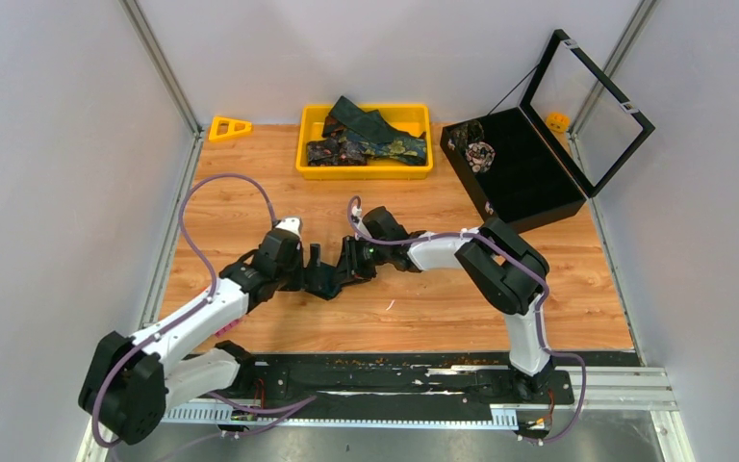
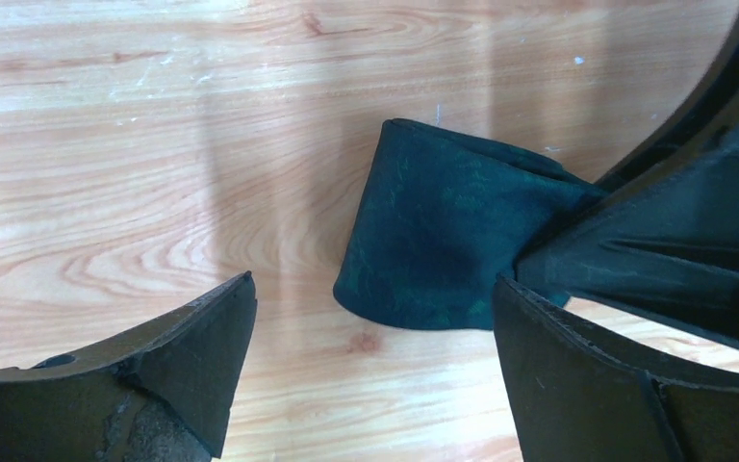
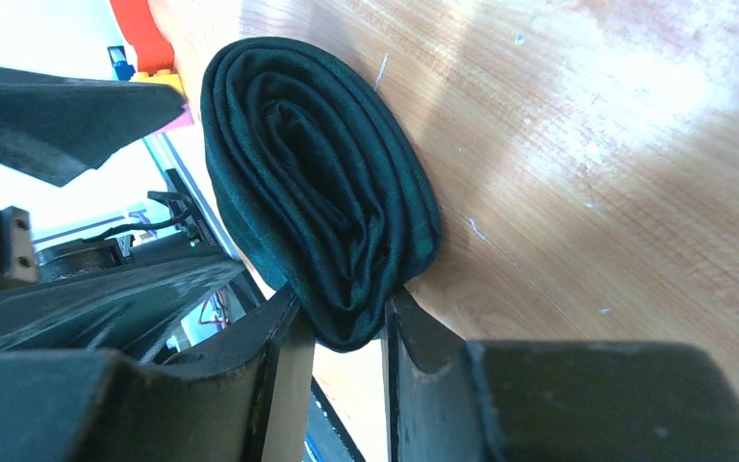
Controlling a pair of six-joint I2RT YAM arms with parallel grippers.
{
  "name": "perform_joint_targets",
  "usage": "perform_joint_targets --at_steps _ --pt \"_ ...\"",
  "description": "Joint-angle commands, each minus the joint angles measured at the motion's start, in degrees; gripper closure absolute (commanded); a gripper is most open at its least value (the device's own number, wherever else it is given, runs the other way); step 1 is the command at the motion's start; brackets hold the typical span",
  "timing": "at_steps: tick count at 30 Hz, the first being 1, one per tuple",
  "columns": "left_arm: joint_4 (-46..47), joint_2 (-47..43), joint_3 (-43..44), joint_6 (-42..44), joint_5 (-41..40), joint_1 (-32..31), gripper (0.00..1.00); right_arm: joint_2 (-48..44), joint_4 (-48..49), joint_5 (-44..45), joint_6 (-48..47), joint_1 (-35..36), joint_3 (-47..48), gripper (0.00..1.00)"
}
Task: Roll the ties
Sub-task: Roll the tie at the center of the board, then pick up the tie at the center of the board.
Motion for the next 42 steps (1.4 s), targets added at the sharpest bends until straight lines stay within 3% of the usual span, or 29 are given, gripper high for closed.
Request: perform_joint_targets --at_steps 1,7,10,15,28,42 --pt "-7.16 -6.48 4.98 -1.39 -0.89 0.18 0.02 -0.24 -1.65 1.81 -1.32 -0.03 1.57 0.87" --pt "-13.97 -14.13 9.76 -1.97 -0.57 0.18 0.00 -1.57 -2.71 1.51 -1.63 -0.30 1.93 0.96" --pt "-21.79 -16.74 15.33 -1.63 -2.18 0.18 0.00 -2.38 -2.97 1.35 -2.06 -0.46 1.93 0.99" --pt "-25.63 -22.54 18.50 3.51 -7.10 0.18 0.00 -3.29 -5.27 0.71 -2.76 -1.23 3.16 1.00" --pt "-20.48 -34.10 12.85 6.90 -4.48 0.18 0.00 -9.68 -17.28 1.45 -7.43 -7.62 8.70 1.00" --pt "-20.23 -32.98 12.50 7.02 -1.66 0.18 0.00 -16.58 -30.26 2.53 -15.78 -23.28 12.93 1.00"
